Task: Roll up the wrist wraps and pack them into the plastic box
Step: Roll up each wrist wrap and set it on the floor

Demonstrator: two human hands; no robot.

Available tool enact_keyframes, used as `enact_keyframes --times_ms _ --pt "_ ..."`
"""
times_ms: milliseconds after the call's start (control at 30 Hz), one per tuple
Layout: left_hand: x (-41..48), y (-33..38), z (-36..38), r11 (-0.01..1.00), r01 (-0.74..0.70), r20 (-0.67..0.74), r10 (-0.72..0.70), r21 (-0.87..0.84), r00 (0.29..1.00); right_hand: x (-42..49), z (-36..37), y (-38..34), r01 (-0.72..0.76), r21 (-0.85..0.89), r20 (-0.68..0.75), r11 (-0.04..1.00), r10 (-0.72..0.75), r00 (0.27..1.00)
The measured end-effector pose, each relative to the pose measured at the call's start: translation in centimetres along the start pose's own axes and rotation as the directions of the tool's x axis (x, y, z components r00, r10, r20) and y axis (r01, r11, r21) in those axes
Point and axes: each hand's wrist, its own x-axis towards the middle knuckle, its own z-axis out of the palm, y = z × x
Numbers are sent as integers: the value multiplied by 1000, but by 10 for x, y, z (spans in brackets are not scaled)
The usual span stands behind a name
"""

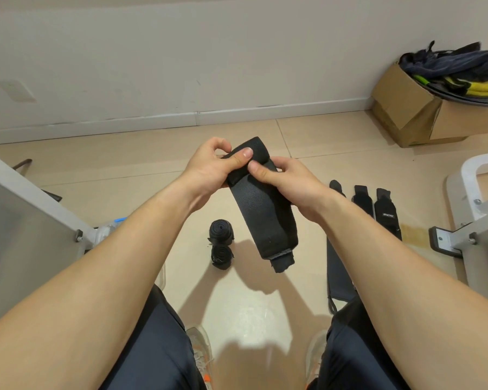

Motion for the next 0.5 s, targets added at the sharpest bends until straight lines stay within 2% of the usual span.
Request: enact_keyframes --times_ms 100,167,233,333,433,500 --pt "-1 2 -4 997 19 -22 -17 75 1000 1 -4 1 -44 -97 51 994 49 998" --pt "0 1 -6 989 -12 -22 15 147 1000 3 -5 0 -51 -79 28 996 53 998" --pt "2 1 -4 957 -111 -31 124 267 992 4 -4 -2 -30 -12 0 999 30 1000" --pt "3 2 4 825 -262 -38 323 502 946 8 -3 -3 18 76 -34 997 -16 999" --pt "1 2 12 760 -312 -9 385 570 923 7 -2 -3 17 106 -43 994 -13 999" --pt "0 1 15 761 -313 -1 381 569 925 5 -2 -3 4 113 -50 994 1 999"
